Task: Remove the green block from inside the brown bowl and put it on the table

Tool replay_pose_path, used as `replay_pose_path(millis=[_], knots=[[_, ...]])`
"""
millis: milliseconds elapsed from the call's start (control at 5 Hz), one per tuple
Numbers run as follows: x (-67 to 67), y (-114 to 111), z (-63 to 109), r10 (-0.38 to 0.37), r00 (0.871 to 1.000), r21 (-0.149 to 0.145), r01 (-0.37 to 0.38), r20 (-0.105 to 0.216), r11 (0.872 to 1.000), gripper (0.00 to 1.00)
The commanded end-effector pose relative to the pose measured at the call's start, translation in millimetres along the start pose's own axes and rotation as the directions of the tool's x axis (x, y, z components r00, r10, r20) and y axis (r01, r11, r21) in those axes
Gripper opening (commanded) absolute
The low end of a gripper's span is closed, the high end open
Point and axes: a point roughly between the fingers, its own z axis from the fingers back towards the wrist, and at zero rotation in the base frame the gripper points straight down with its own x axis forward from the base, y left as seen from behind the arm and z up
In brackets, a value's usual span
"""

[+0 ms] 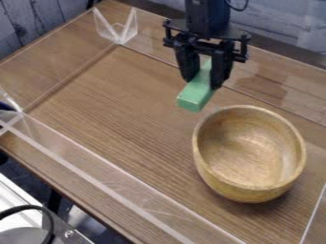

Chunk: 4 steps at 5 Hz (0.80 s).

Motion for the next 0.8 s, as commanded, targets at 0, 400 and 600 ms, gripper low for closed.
replay_pose_path(millis=[0,400,600], knots=[[-4.5,-11.8,14.6,-0.041,0.998,0.002,0.040,0.047,0.999,0.00],[-21.7,-33.5,8.2,-0.093,0.995,-0.012,0.093,0.021,0.996,0.00],[-28.8,-48.8,-0.6,-0.123,0.992,-0.015,0.123,0.004,0.992,0.00]])
